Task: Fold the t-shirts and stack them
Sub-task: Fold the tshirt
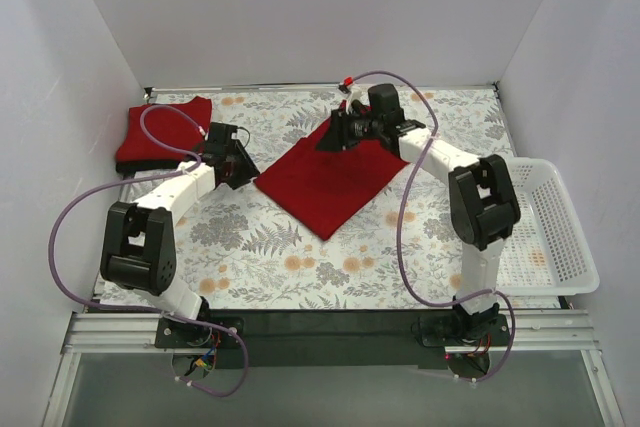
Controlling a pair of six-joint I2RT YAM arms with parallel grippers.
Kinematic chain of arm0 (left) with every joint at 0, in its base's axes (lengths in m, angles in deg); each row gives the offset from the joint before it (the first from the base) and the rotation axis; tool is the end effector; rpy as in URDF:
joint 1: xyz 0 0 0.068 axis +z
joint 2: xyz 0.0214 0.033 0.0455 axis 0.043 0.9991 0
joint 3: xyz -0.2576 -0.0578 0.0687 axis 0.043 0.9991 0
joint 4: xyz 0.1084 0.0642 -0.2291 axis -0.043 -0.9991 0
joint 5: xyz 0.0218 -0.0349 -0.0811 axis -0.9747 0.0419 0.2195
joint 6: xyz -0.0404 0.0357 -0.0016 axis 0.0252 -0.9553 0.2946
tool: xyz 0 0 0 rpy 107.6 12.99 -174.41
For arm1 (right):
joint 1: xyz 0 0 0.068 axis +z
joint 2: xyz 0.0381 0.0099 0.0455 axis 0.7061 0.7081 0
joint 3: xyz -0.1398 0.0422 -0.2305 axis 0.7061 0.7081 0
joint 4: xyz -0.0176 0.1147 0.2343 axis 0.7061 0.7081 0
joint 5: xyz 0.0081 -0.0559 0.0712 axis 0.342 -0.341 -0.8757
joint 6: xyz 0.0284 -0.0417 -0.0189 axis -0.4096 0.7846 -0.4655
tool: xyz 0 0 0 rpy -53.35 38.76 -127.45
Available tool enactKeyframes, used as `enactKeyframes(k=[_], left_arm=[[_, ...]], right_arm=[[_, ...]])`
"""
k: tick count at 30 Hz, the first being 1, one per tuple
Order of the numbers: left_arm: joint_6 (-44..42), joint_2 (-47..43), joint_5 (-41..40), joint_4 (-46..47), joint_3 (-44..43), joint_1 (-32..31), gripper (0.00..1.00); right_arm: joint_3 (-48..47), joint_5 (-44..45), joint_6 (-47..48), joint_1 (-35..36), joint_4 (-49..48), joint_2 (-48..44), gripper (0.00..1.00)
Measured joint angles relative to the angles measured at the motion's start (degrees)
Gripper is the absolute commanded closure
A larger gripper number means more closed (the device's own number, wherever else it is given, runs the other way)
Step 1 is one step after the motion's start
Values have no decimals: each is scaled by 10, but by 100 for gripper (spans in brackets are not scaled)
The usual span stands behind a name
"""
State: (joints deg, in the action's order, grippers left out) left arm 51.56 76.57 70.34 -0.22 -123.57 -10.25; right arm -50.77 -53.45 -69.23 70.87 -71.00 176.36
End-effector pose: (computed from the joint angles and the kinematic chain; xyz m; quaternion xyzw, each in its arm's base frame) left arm 0.3208 -0.0711 0.2076 -0.5232 0.8000 -0.1973 0.2176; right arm 0.4137 0.2257 0.2471 -0.2427 0.7823 0.4372 0.3714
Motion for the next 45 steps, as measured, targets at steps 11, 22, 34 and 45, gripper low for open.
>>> enactKeyframes(k=[11, 22, 34, 45], left_arm=[[4, 89, 79, 38, -45, -3, 81], [7, 162, 81, 49, -66, -3, 85], [18, 175, 76, 43, -80, -4, 85], [66, 47, 67, 24, 66, -5, 81]], right_arm=[[210, -87, -25, 114, 19, -83, 70], [224, -99, 3, 100, 102, -5, 77], [338, -128, 6, -5, 130, -50, 79], [365, -18, 43, 1, 214, -174, 68]])
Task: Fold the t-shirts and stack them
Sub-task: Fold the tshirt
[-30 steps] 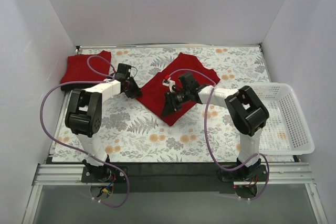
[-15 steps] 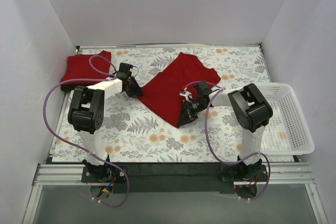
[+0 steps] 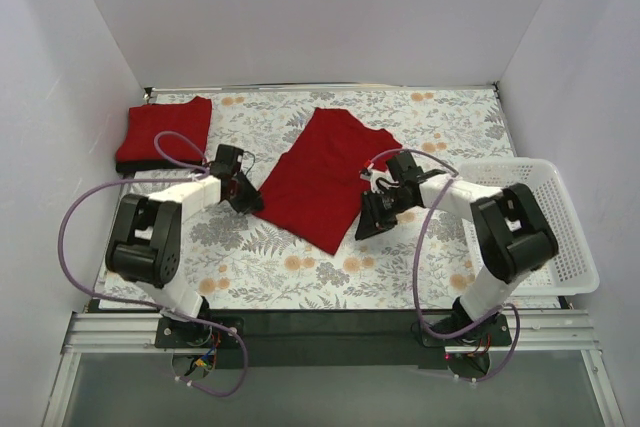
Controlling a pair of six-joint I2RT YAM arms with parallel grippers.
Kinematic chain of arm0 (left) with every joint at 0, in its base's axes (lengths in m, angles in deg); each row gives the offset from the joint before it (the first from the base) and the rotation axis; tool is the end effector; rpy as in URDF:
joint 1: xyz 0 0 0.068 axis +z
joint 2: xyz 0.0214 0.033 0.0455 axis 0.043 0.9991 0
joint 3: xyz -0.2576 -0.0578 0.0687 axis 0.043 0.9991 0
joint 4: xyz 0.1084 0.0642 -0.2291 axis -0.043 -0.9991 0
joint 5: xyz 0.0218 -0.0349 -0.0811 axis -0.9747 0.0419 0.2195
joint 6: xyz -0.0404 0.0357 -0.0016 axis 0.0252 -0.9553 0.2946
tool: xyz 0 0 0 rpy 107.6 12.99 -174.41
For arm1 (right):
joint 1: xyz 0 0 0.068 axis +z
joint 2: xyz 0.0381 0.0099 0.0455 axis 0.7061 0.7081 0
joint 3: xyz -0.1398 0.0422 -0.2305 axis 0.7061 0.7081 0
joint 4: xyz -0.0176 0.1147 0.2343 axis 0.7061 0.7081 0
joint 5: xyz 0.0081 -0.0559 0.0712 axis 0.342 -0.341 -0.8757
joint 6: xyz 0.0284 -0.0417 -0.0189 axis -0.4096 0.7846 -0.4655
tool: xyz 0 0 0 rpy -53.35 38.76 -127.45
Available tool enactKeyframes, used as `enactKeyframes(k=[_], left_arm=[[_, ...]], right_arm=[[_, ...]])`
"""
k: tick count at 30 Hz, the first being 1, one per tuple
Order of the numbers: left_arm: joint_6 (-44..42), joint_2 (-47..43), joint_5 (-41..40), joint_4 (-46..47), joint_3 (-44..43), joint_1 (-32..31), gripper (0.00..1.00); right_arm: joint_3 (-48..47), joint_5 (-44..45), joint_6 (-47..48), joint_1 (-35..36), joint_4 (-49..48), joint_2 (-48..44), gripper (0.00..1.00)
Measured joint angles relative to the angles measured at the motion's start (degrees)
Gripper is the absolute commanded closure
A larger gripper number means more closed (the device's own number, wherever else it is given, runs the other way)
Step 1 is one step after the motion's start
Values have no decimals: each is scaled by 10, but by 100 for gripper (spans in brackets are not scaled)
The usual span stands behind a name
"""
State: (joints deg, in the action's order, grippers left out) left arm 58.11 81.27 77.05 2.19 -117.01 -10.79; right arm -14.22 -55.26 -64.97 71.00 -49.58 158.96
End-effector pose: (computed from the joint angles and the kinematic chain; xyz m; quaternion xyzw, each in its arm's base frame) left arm 0.3063 -0.0752 0.1525 -0.5642 0.7953 -0.1909 0.1132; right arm 0.2682 0.1566 0.1448 -0.1851 0.9041 0.3778 0.0752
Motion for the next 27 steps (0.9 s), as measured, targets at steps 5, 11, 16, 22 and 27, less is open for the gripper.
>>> enactKeyframes(k=[5, 11, 16, 22, 27], left_arm=[[27, -127, 6, -42, 118, -4, 74], [54, -275, 13, -116, 195, -25, 52], [58, -383, -17, -162, 183, -27, 48], [49, -366, -73, -186, 158, -27, 48], [38, -338, -92, -193, 156, -27, 47]], right_arm=[[-2, 102, 5, -15, 14, -111, 57], [-40, 176, 14, -29, 16, -121, 58], [-63, 170, 9, -26, 2, -84, 68], [-103, 136, -12, 0, -37, 7, 69], [-132, 126, -29, 21, -68, 71, 69]])
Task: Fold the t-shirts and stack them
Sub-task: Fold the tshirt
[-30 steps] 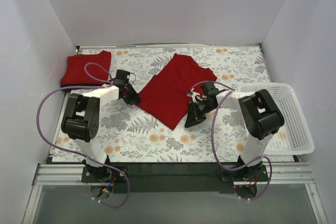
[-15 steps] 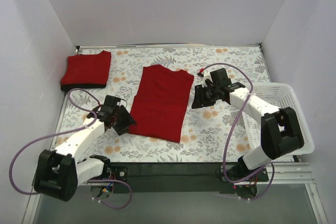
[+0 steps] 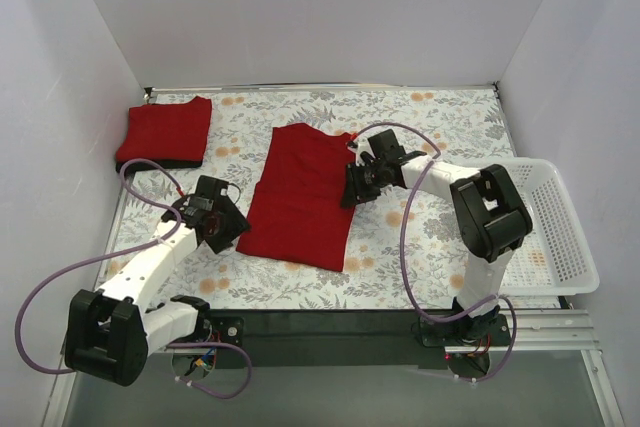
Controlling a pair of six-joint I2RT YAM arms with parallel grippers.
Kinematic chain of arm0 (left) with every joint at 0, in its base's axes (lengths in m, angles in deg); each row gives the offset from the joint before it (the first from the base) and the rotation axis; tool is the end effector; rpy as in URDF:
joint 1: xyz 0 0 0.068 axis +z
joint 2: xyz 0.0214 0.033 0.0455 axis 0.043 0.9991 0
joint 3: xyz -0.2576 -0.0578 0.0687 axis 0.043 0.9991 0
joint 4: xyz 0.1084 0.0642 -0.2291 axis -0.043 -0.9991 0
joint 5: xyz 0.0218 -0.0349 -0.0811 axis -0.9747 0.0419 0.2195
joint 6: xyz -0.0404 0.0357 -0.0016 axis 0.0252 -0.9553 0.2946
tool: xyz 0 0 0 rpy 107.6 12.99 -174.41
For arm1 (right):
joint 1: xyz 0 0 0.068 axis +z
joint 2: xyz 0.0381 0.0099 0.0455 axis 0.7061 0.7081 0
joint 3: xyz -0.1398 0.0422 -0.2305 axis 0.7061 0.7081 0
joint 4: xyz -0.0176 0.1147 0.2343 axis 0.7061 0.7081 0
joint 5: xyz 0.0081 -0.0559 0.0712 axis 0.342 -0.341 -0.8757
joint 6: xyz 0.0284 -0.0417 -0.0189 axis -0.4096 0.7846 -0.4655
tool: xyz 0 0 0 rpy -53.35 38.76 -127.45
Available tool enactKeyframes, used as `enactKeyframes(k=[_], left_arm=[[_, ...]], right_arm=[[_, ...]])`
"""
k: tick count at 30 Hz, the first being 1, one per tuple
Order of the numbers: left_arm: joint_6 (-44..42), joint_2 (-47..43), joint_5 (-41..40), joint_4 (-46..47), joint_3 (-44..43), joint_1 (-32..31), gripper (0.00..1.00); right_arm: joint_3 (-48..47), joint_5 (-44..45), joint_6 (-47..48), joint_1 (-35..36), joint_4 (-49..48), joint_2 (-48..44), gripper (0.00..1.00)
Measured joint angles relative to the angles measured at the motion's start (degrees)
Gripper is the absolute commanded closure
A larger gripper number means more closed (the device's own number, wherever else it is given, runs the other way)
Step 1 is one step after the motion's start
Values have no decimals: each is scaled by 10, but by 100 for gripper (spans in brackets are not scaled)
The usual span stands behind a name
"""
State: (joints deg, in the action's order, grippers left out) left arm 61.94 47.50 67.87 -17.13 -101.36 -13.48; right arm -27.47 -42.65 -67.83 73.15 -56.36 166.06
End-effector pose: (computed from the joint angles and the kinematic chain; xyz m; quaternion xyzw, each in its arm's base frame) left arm 0.1837 -0.0496 0.1980 -0.5871 0.7813 -0.1412 0.1579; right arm 0.3250 0.1929 0.1696 -0.1837 0.9072 0.3193 0.2033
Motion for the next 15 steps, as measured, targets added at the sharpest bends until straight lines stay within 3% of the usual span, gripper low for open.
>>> enactKeyframes(k=[15], left_arm=[[-43, 59, 7, -12, -11, 0, 30]], right_arm=[[-13, 28, -3, -65, -16, 37, 68]])
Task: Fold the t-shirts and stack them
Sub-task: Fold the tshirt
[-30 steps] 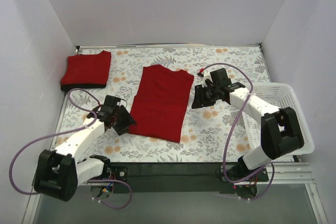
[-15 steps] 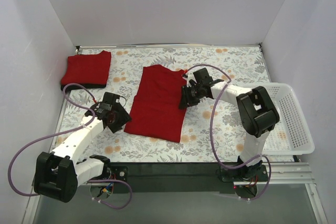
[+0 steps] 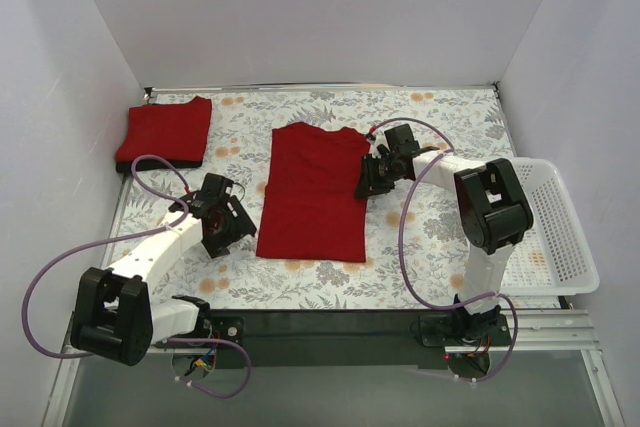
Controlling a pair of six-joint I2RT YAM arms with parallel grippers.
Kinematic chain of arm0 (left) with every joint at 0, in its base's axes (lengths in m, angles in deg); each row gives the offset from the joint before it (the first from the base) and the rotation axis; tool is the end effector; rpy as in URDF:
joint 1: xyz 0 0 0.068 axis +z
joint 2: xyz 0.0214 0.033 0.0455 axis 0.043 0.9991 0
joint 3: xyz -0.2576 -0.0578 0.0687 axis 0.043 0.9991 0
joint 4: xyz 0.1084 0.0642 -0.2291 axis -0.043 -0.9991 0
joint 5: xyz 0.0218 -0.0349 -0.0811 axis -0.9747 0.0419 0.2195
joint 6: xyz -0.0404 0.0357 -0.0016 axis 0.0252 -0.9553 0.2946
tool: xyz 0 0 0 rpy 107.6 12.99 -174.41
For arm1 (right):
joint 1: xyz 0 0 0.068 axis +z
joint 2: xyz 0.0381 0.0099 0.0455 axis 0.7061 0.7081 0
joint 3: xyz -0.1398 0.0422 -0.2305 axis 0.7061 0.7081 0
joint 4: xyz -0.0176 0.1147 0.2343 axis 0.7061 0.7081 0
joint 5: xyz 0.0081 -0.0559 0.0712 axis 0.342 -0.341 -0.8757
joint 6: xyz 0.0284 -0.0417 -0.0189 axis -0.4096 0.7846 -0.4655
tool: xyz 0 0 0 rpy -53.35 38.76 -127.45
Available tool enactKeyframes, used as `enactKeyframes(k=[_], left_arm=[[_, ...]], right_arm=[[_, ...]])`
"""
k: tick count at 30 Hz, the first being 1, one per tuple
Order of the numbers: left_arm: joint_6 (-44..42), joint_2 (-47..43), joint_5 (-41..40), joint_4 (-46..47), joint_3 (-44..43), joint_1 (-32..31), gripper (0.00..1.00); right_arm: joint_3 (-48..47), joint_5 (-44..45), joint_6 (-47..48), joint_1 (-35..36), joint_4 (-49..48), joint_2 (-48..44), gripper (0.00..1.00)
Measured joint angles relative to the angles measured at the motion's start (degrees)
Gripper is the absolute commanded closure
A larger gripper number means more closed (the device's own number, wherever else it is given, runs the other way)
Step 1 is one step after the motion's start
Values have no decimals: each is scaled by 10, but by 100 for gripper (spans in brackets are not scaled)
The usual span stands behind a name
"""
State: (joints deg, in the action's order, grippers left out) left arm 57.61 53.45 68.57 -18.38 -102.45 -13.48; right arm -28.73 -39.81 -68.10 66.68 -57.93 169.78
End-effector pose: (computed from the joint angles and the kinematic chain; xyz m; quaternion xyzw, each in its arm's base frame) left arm 0.1922 -0.0525 0.1843 -0.5603 0.8128 -0.0985 0.1253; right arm 0.3549 0.1575 0.1534 -0.1214 0.9246 0.2848 0.2221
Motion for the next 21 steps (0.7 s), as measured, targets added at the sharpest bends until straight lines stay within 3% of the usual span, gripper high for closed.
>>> enactKeyframes(k=[3, 11, 21], left_arm=[[-6, 8, 15, -1, -2, -3, 26], [-1, 16, 46, 0, -14, -51, 23], [15, 90, 26, -15, -44, -123, 38]], right_arm=[[0, 20, 7, -3, 6, -8, 57], [32, 79, 31, -9, 47, -131, 45], [164, 138, 31, 4, 120, -308, 42]])
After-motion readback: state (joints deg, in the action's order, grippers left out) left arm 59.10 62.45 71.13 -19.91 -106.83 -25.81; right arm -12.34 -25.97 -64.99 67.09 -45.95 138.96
